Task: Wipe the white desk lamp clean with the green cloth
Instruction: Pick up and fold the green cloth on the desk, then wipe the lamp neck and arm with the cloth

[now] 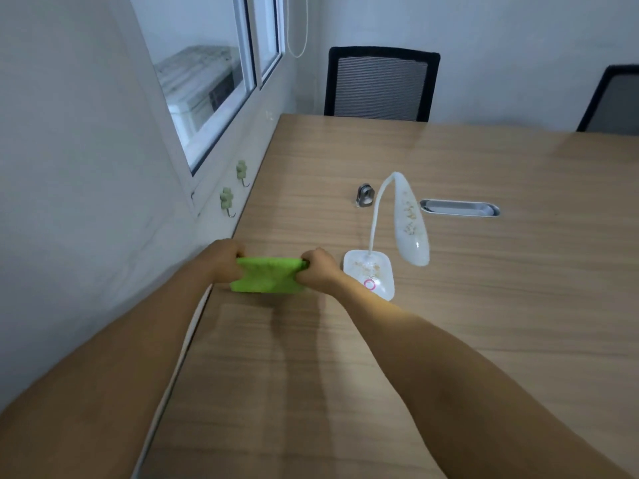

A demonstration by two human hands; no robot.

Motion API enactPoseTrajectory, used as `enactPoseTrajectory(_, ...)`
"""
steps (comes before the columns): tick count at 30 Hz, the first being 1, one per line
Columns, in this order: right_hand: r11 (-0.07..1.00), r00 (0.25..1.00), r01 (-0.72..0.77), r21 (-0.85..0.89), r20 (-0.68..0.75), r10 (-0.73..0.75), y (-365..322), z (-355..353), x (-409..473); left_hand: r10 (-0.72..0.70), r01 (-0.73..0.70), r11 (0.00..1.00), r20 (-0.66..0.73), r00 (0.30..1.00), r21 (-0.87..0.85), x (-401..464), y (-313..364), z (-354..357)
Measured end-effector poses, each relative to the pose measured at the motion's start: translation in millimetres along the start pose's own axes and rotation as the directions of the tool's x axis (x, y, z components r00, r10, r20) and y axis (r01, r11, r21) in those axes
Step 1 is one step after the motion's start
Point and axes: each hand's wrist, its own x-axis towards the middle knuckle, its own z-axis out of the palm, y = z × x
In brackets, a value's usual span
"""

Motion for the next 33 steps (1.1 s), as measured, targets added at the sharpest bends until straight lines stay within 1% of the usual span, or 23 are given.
enactPoseTrajectory(2, 0.982, 0.998, -0.056, 0.178, 0.027, 0.052, 2, -7, -14, -0.019, 0.019, 0.999, -0.012, 1.000, -0.033, -12, 6, -5)
enactPoseTrajectory(5, 0.908, 0.991, -0.120, 0.401, 0.095, 0.089, 10, -19, -36, -0.046, 0.041, 0.991, -0.034, 0.998, -0.125, -30, 19, -10)
enactPoseTrajectory(7, 0.857, 0.982, -0.180, 0.483, 0.138, 0.129, 15, -26, -48, -0.083, 0.074, 0.974, -0.034, 0.996, -0.217, -42, 29, -13)
enactPoseTrajectory(9, 0.781, 0.962, -0.268, 0.564, 0.198, 0.188, 23, -33, -60, -0.133, 0.122, 0.938, -0.014, 0.991, -0.326, -52, 41, -14)
enactPoseTrajectory(11, 0.659, 0.937, -0.349, 0.666, 0.263, 0.231, 31, -41, -71, -0.166, 0.168, 0.886, 0.043, 0.985, -0.433, -61, 53, -12)
enactPoseTrajectory(13, 0.495, 0.921, -0.387, 0.778, 0.306, 0.240, 39, -47, -77, -0.184, 0.224, 0.825, 0.128, 0.975, -0.519, -70, 65, -9)
enactPoseTrajectory(16, 0.260, 0.913, -0.387, 0.885, 0.329, 0.239, 47, -54, -87, -0.177, 0.322, 0.704, 0.282, 0.943, -0.633, -81, 83, -4)
enactPoseTrajectory(18, 0.082, 0.913, -0.368, 0.926, 0.343, 0.218, 49, -55, -92, -0.159, 0.366, 0.631, 0.347, 0.924, -0.684, -85, 92, -1)
enactPoseTrajectory(19, 0.023, 0.914, -0.362, 0.932, 0.350, 0.204, 49, -56, -94, -0.152, 0.379, 0.595, 0.364, 0.919, -0.709, -86, 96, 2)
enactPoseTrajectory(20, 0.003, 0.915, -0.361, 0.933, 0.353, 0.195, 51, -55, -95, -0.144, 0.385, 0.561, 0.372, 0.917, -0.732, -87, 100, 4)
enactPoseTrajectory(24, 0.051, 0.907, -0.397, 0.916, 0.383, 0.174, 54, -45, -100, -0.119, 0.381, 0.488, 0.373, 0.920, -0.785, -88, 114, 15)
enactPoseTrajectory(25, 0.069, 0.904, -0.403, 0.913, 0.386, 0.183, 54, -42, -101, -0.113, 0.387, 0.481, 0.381, 0.917, -0.787, -89, 117, 17)
enactPoseTrajectory(27, 0.114, 0.897, -0.413, 0.903, 0.382, 0.224, 53, -40, -104, -0.096, 0.400, 0.502, 0.410, 0.907, -0.767, -90, 122, 21)
enactPoseTrajectory(28, 0.149, 0.892, -0.418, 0.896, 0.374, 0.255, 55, -41, -105, -0.093, 0.413, 0.519, 0.431, 0.897, -0.748, -90, 124, 21)
enactPoseTrajectory(30, 0.255, 0.887, -0.417, 0.872, 0.328, 0.326, 64, -48, -105, -0.099, 0.425, 0.571, 0.455, 0.885, -0.702, -91, 127, 16)
enactPoseTrajectory(32, 0.378, 0.900, -0.375, 0.847, 0.234, 0.369, 77, -65, -107, -0.138, 0.412, 0.615, 0.422, 0.896, -0.673, -86, 130, 5)
enactPoseTrajectory(33, 0.437, 0.908, -0.340, 0.832, 0.171, 0.381, 84, -76, -109, -0.159, 0.389, 0.628, 0.379, 0.912, -0.674, -83, 133, -3)
